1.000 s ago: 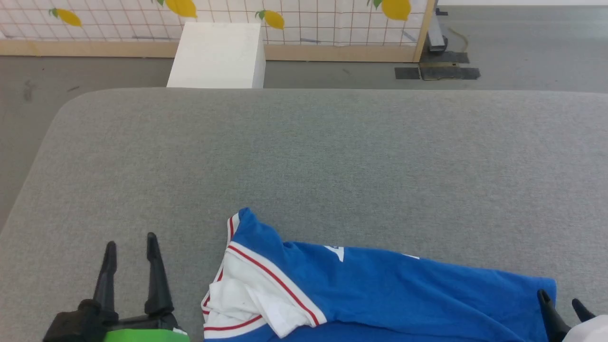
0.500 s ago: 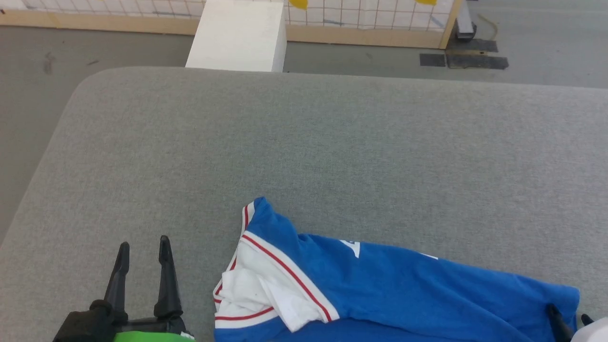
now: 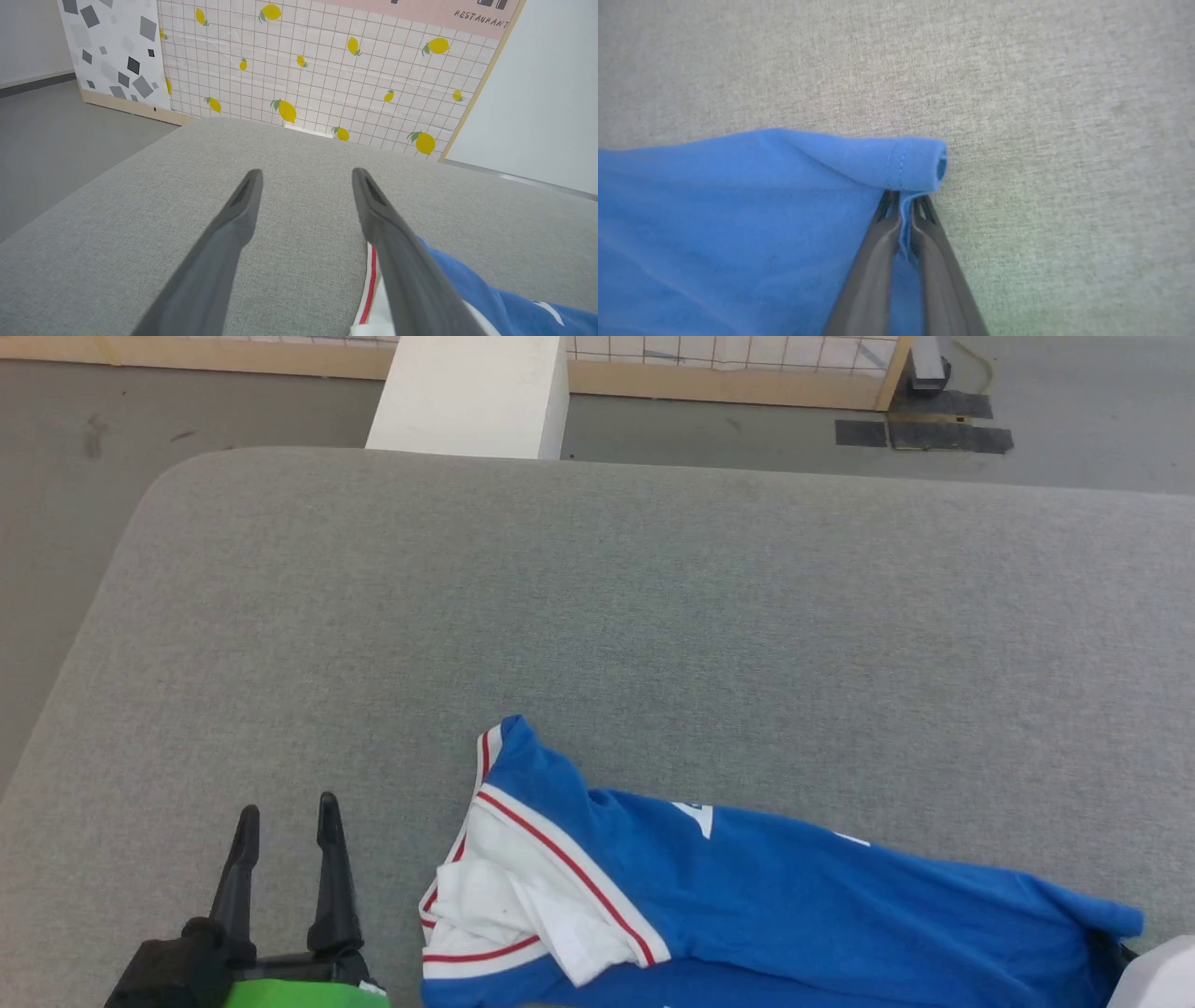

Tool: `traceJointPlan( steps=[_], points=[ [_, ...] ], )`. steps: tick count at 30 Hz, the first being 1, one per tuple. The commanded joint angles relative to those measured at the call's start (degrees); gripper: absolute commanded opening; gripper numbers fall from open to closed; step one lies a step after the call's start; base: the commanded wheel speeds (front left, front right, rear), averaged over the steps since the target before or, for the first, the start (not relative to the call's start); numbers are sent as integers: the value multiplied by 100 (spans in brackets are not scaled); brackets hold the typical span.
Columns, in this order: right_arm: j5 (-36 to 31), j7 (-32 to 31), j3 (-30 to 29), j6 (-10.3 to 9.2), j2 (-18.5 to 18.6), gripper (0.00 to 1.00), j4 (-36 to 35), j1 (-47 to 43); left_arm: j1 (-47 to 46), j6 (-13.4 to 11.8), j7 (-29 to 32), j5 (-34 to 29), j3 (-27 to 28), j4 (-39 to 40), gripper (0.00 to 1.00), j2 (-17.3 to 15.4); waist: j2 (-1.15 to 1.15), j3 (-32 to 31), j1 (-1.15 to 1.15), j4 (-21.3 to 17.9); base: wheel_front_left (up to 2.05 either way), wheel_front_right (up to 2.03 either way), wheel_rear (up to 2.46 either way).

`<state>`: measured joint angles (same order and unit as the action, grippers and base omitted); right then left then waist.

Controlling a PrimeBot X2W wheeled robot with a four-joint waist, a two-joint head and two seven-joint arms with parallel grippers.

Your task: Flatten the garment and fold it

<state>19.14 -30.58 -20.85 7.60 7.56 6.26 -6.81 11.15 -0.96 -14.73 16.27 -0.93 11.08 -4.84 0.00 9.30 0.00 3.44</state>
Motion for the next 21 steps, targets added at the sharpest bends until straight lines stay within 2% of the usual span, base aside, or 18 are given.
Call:
traceJointPlan(
  steps=[1,7,18,21],
  points=[
    [-46,-36,0,-11,-9,0,32,83,-115,56,-27,-13,-1,-22,100,45,0,-6,0,-34,0,0,0],
    [-100,2,-56,-11,173,0,-92,345,-155,84,-27,-50,-20,-76,100,67,0,-30,0,-149,0,0,0],
    [-595,105,-1000,-11,1135,0,377,671,-115,119,-27,-215,-48,-218,100,85,0,-179,0,-242,0,0,0],
    [-574,130,-1016,-11,1186,0,424,669,-81,127,-27,-230,-53,-268,100,90,0,-255,0,-247,0,0,0]
  ],
)
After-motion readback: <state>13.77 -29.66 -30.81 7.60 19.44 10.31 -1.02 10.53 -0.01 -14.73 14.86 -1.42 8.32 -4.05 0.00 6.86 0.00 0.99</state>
